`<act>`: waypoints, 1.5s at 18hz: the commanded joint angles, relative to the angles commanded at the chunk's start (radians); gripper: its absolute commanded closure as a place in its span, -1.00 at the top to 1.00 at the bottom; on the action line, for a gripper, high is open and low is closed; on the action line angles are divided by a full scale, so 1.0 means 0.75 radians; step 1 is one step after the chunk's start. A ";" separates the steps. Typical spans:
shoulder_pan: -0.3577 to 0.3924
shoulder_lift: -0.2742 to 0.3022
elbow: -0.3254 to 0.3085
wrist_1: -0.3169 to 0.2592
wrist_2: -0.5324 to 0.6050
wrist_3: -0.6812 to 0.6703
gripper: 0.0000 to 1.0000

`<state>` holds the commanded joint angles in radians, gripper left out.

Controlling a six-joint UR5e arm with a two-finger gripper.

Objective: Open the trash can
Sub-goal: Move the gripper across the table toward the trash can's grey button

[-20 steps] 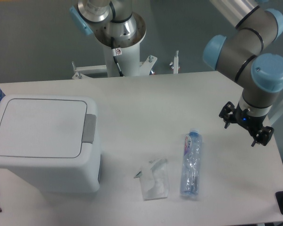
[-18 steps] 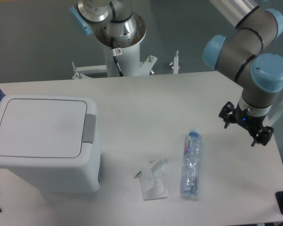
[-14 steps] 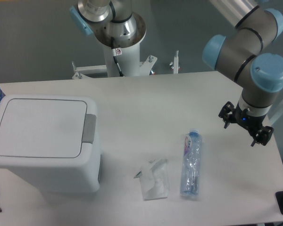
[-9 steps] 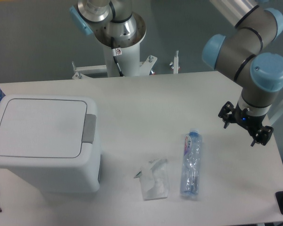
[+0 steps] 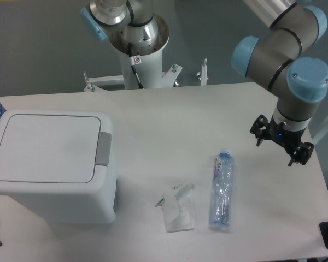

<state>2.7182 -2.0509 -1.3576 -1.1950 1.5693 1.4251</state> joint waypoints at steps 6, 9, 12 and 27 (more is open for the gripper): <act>0.016 0.006 -0.004 -0.010 -0.084 -0.057 1.00; 0.006 0.020 -0.004 -0.012 -0.170 -0.271 1.00; -0.024 0.029 0.006 -0.010 -0.198 -0.499 1.00; -0.256 0.088 0.233 -0.513 -0.231 -0.889 1.00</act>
<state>2.5266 -1.9850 -1.1828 -1.5798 1.3960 0.7580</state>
